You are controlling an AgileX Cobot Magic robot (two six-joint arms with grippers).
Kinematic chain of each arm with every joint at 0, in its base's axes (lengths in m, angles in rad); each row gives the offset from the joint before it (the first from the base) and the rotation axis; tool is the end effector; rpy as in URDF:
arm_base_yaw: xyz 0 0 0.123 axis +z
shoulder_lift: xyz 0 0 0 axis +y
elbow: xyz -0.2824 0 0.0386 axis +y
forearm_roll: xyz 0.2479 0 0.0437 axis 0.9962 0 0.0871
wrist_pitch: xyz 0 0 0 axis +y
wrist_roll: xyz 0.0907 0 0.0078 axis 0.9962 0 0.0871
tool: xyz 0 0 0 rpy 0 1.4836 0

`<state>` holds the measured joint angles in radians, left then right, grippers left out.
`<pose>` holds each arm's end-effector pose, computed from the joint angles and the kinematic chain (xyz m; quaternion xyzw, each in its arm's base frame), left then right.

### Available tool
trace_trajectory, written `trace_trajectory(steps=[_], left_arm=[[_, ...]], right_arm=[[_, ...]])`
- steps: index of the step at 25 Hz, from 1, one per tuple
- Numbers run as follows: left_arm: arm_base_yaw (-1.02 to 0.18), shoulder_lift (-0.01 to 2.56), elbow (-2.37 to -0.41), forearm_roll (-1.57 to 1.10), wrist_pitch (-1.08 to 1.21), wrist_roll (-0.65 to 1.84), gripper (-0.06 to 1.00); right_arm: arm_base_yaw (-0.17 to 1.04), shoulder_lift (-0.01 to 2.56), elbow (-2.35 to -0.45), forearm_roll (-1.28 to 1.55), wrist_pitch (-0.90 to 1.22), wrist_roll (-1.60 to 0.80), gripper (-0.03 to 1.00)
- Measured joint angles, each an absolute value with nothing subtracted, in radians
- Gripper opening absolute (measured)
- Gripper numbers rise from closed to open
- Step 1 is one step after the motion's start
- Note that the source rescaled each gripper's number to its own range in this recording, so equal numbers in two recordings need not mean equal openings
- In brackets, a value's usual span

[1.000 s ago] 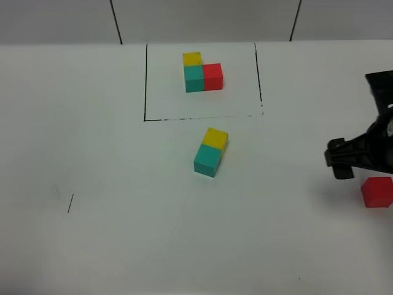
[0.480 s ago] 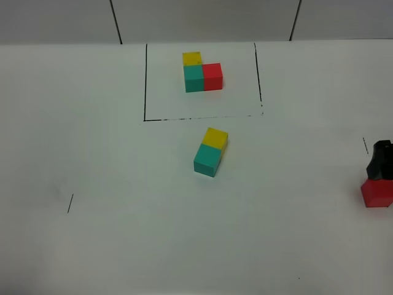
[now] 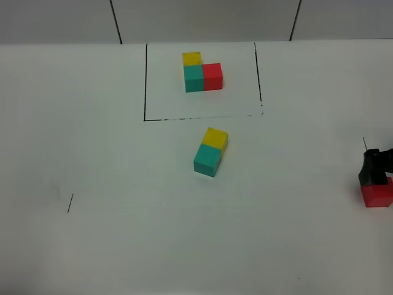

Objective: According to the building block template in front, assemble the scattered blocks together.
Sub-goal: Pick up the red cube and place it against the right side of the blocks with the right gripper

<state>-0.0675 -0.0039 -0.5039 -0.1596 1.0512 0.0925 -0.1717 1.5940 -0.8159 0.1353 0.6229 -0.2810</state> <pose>-0.0069 -0.0121 0.2798 0.0706 0.8430 -0.0731 0.5282 0.2729 -0.0400 0.1738 -0.0047 0.9907 0.0163 0.1349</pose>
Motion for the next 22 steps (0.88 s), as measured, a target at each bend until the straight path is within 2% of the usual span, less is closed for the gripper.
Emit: trace_trajectory(steps=[8, 12, 19, 22], left_arm=[[-0.067, -0.004, -0.504, -0.16, 1.051, 0.093, 0.83], [-0.067, -0.004, -0.504, -0.16, 1.051, 0.093, 0.83], [-0.067, -0.004, -0.504, -0.16, 1.051, 0.093, 0.83], [-0.067, -0.004, -0.504, -0.16, 1.051, 0.093, 0.83]], right_arm=[[-0.198, 1.686, -0.816, 0.158, 0.561, -0.322, 0.92], [-0.201, 1.73, -0.816, 0.177, 0.545, -0.355, 0.88], [-0.201, 1.799, -0.816, 0.191, 0.531, -0.368, 0.71], [-0.201, 1.802, -0.816, 0.191, 0.53, -0.37, 0.59]])
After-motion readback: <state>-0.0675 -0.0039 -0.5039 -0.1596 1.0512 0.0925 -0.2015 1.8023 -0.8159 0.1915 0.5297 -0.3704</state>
